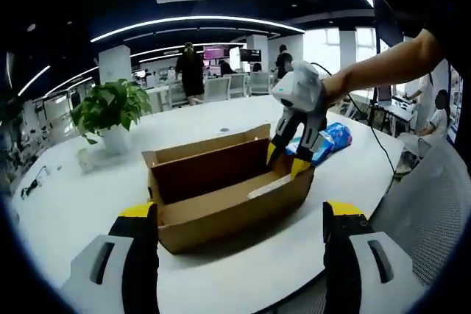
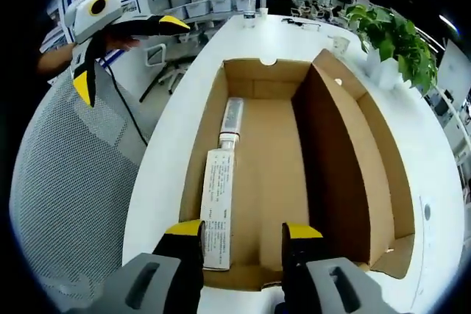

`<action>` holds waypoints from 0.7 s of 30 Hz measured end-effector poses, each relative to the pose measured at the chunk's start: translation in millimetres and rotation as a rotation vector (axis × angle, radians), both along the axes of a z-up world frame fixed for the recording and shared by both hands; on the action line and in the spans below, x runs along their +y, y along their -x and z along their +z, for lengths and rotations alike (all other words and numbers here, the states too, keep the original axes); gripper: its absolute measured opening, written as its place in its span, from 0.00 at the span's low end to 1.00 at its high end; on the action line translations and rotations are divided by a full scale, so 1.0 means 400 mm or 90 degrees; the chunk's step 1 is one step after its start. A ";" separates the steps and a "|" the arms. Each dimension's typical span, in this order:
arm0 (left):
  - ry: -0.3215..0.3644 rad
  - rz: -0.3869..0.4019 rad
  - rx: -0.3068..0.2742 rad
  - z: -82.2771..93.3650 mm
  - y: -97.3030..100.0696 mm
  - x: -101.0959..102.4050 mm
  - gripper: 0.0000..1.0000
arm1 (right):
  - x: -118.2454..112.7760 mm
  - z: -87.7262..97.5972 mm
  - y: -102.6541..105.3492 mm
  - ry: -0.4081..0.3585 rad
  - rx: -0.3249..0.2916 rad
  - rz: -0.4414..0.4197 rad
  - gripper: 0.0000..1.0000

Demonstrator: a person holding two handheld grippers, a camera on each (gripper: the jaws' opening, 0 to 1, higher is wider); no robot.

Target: Operate the shoe box by opening the lid, removing the specified soft item, and placing it in the target area until the item is outside and the box remains undamaged.

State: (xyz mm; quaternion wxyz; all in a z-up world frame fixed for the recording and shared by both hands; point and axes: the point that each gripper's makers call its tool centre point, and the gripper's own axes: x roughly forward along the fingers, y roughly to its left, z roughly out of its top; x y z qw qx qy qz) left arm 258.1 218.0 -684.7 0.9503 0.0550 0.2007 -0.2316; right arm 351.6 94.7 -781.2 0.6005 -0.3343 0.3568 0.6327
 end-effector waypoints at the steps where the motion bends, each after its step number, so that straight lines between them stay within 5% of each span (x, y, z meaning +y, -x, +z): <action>1: 0.006 0.001 0.007 -0.004 0.000 0.000 0.96 | -0.001 0.000 0.000 0.000 -0.001 0.001 0.37; 11: 0.011 0.009 0.027 -0.018 0.004 0.000 0.95 | 0.018 -0.004 0.025 -0.018 0.040 -0.001 0.31; 21: 0.001 0.020 0.029 -0.021 0.003 0.013 0.91 | 0.018 -0.001 0.025 -0.012 0.009 0.023 0.29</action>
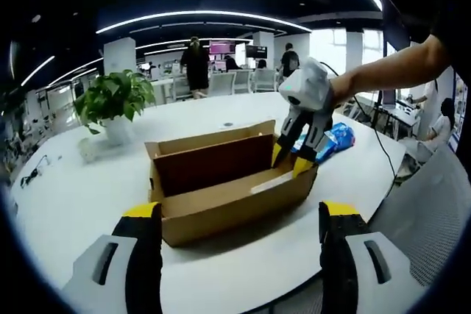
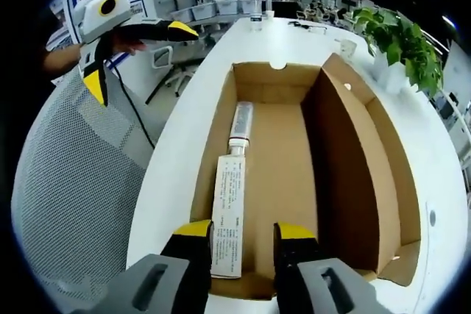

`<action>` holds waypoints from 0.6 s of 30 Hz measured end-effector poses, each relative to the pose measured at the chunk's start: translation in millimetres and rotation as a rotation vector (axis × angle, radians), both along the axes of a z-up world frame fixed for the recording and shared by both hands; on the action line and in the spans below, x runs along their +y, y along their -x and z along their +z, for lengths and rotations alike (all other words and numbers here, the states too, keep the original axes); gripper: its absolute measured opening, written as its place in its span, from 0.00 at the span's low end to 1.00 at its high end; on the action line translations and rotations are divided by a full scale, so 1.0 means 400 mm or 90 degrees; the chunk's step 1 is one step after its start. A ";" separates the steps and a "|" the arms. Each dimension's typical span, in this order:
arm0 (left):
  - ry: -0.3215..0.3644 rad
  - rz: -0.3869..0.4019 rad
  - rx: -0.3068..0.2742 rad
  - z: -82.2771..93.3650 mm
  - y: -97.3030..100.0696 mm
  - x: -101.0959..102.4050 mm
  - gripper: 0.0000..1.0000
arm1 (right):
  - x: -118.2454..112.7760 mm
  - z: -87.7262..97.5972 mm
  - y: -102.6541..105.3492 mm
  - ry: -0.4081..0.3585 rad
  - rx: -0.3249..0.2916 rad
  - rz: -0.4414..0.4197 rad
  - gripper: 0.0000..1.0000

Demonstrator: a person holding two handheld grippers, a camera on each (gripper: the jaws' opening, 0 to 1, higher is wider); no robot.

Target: Operate the shoe box by opening the lid, removing the specified soft item, and placing it in the target area until the item is outside and the box remains undamaged.

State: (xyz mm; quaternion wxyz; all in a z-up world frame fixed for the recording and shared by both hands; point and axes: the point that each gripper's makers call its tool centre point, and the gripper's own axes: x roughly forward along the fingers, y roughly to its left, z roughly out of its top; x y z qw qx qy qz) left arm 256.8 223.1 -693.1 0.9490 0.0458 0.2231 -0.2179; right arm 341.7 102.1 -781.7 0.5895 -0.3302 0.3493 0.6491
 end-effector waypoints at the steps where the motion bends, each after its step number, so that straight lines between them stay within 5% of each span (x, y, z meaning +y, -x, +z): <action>1: -0.001 -0.002 -0.002 0.001 0.000 -0.001 0.91 | -0.003 0.001 -0.002 0.002 -0.003 0.003 0.29; 5: 0.013 0.001 0.000 0.003 -0.001 0.000 0.91 | -0.004 0.009 0.012 -0.013 0.027 0.000 0.28; 13: 0.008 -0.001 -0.001 0.003 -0.001 -0.002 0.90 | 0.007 -0.004 0.017 -0.011 0.027 0.005 0.22; 18: 0.013 0.005 -0.001 0.004 -0.003 0.002 0.90 | 0.003 0.002 0.005 0.001 -0.009 0.022 0.21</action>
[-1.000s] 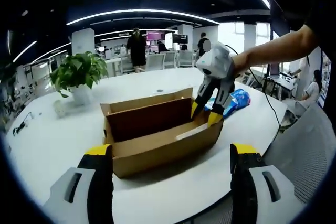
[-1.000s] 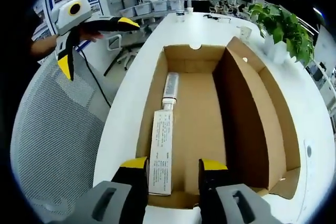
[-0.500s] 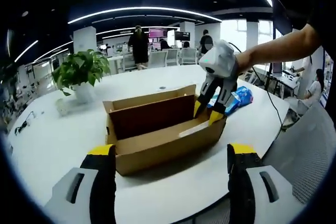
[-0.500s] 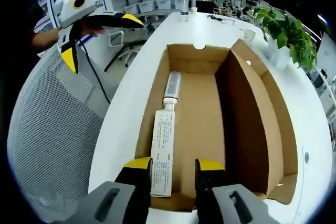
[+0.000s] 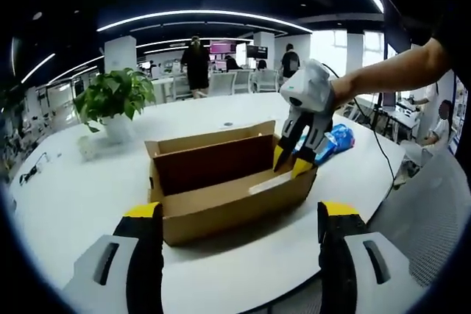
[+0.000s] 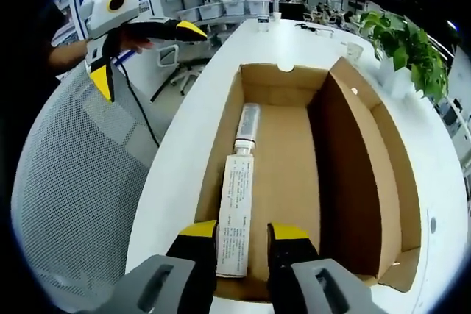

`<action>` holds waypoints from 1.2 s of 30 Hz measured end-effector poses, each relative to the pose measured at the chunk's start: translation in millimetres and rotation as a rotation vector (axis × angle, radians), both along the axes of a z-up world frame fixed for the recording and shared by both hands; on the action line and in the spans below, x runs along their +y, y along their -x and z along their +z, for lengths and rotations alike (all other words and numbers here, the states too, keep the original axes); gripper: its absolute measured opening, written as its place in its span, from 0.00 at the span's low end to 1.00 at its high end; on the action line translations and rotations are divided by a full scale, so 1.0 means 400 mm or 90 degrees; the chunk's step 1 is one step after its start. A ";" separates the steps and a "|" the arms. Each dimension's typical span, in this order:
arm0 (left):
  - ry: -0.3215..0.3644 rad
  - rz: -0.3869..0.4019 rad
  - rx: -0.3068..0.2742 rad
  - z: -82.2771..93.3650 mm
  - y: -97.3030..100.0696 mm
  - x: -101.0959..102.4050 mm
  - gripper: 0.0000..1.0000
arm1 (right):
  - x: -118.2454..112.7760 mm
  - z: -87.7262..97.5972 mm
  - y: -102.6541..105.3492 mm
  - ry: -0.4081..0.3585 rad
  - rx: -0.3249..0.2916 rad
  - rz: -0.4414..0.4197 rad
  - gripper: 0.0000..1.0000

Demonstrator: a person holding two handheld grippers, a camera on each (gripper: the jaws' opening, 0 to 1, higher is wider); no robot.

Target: Operate the shoe box by opening the lid, removing the specified soft item, and placing it in the target area until the item is outside and the box remains undamaged.

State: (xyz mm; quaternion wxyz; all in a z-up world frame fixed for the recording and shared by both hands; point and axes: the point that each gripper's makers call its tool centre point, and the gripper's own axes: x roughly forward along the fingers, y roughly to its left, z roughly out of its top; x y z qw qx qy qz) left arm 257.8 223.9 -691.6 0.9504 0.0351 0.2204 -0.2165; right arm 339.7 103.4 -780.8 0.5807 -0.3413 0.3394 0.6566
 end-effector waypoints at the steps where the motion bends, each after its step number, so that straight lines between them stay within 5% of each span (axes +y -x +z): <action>1: -0.001 -0.001 0.001 0.000 0.000 -0.001 0.90 | 0.000 0.000 0.000 0.000 0.000 0.000 0.21; 24: -0.003 0.000 -0.002 0.002 0.000 0.000 0.89 | 0.017 -0.026 0.011 0.014 -0.001 0.003 0.14; 36: -0.005 -0.012 0.002 -0.003 0.003 -0.006 0.89 | 0.023 0.033 -0.002 -0.022 -0.012 -0.014 0.14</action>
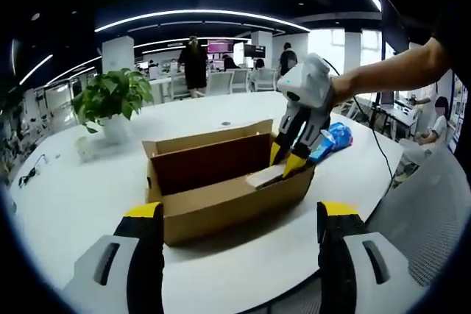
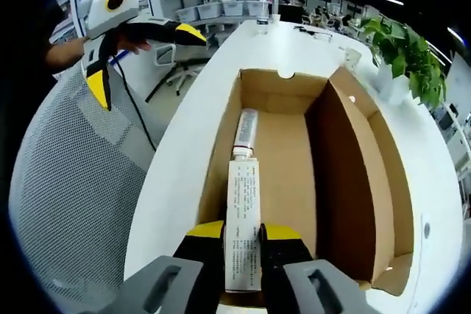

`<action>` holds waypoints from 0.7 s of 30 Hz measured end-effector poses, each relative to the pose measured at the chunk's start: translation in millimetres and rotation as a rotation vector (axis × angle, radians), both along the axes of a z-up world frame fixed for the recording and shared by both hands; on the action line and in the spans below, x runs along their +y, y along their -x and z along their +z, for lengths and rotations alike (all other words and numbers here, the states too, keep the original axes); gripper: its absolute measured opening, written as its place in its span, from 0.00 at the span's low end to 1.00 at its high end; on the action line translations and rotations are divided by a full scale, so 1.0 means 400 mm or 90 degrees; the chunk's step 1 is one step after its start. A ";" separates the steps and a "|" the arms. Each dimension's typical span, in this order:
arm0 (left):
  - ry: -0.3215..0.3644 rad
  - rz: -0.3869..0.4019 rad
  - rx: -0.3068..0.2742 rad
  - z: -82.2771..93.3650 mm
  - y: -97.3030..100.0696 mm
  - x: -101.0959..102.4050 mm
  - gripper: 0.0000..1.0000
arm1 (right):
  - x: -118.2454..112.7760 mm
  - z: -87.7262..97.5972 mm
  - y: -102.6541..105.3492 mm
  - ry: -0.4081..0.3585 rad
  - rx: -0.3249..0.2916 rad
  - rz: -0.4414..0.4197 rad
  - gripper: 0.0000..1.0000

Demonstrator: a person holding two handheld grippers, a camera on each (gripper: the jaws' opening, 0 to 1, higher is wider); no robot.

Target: Operate the shoe box by opening the lid, removing the specified soft item, and placing it in the target area until the item is outside and the box remains undamaged.

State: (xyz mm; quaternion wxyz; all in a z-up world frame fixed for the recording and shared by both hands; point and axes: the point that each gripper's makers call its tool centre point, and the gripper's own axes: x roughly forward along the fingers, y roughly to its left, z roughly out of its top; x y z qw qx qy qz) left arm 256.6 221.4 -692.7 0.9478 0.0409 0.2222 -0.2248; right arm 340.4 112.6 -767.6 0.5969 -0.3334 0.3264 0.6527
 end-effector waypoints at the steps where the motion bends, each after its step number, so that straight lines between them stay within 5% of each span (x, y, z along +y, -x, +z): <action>1: 0.000 0.000 0.000 0.000 0.000 0.001 0.89 | -0.001 0.009 -0.003 -0.004 -0.002 -0.002 0.14; 13: 0.001 -0.002 0.001 -0.001 0.001 0.000 0.89 | 0.006 0.132 -0.042 -0.101 0.011 -0.053 0.14; 21: 0.000 -0.006 0.005 -0.004 0.003 -0.005 0.89 | -0.014 0.189 -0.060 -0.118 -0.005 -0.059 0.13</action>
